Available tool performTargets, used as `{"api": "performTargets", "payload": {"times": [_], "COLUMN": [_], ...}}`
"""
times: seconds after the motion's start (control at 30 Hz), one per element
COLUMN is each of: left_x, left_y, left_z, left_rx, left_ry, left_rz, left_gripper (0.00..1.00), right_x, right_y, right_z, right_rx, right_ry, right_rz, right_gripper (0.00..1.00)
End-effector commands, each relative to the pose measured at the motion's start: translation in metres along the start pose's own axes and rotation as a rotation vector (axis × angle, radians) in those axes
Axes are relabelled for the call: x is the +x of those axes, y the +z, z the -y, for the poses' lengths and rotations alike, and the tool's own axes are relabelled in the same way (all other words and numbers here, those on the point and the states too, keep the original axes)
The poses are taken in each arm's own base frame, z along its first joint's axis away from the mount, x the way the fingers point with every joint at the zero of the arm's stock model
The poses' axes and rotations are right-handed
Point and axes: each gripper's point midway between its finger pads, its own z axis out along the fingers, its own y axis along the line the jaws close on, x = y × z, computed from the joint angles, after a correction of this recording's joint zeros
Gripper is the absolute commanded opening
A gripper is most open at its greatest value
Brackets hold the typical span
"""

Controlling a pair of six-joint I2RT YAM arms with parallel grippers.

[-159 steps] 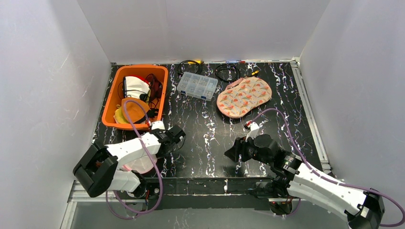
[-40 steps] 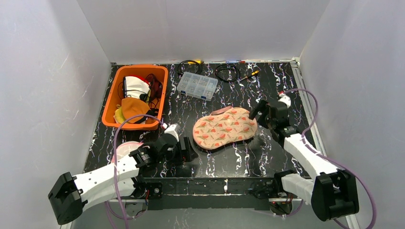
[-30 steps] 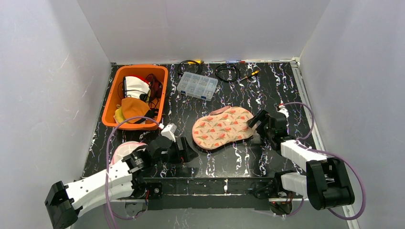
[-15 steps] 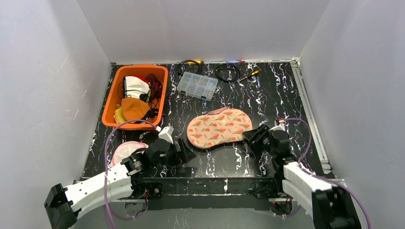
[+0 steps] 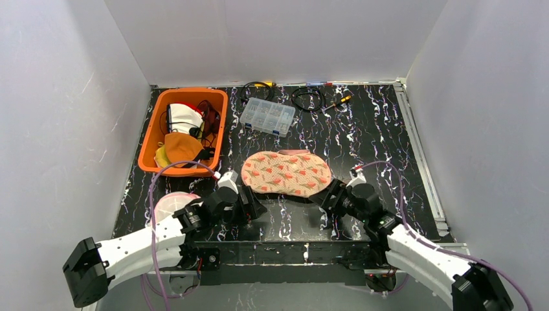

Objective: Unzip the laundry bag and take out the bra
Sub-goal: Adjust the laundry bag at the center of the board.

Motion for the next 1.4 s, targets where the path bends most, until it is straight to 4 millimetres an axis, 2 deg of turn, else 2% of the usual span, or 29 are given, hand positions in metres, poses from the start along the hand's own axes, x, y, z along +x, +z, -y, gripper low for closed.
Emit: {"api": "performTargets", "payload": {"times": [0.0, 0.17, 0.23, 0.37, 0.5, 0.63, 0.83, 0.9, 0.97, 1.1, 1.2, 1.3, 1.37], "left_x": [-0.014, -0.014, -0.013, -0.008, -0.004, 0.006, 0.016, 0.018, 0.018, 0.015, 0.011, 0.01, 0.008], "left_y": [-0.002, -0.01, -0.012, -0.013, -0.013, -0.012, -0.005, 0.0, 0.003, 0.007, 0.009, 0.011, 0.011], "left_z": [0.02, 0.017, 0.012, 0.009, 0.009, 0.011, 0.008, 0.01, 0.012, 0.011, 0.006, 0.002, 0.0], "left_rx": [0.019, 0.011, 0.004, 0.007, 0.012, 0.04, 0.051, 0.056, 0.051, 0.026, 0.007, 0.0, -0.003], "left_ry": [0.002, 0.004, 0.001, -0.01, -0.024, -0.058, -0.087, -0.109, -0.117, -0.132, -0.159, -0.185, -0.194], "left_rz": [0.029, 0.029, 0.032, 0.019, -0.002, -0.025, -0.028, -0.031, -0.032, -0.016, 0.014, 0.035, 0.046], "left_gripper": [0.77, 0.77, 0.77, 0.77, 0.77, 0.76, 0.75, 0.74, 0.74, 0.74, 0.74, 0.74, 0.74], "right_x": [-0.02, -0.073, -0.083, -0.086, -0.09, -0.085, -0.069, -0.061, -0.053, -0.041, -0.034, -0.026, -0.017], "right_y": [-0.005, -0.037, -0.044, -0.037, -0.017, 0.004, 0.018, 0.02, 0.022, 0.02, 0.018, 0.02, 0.023], "right_z": [-0.007, -0.015, -0.008, 0.009, -0.002, -0.012, 0.014, 0.017, 0.016, 0.018, 0.017, -0.004, -0.02], "right_rx": [0.137, 0.235, 0.299, 0.402, 0.306, 0.238, 0.285, 0.238, 0.183, 0.127, 0.081, 0.006, -0.026], "right_ry": [-0.092, -0.175, -0.197, -0.222, -0.235, -0.253, -0.221, -0.171, -0.108, -0.002, 0.078, 0.119, 0.103], "right_rz": [0.02, 0.24, 0.275, 0.267, 0.291, 0.243, 0.173, 0.189, 0.194, 0.199, 0.207, 0.199, 0.174], "right_gripper": [0.86, 0.95, 0.96, 0.97, 0.91, 0.84, 0.79, 0.73, 0.62, 0.47, 0.45, 0.46, 0.54]}}
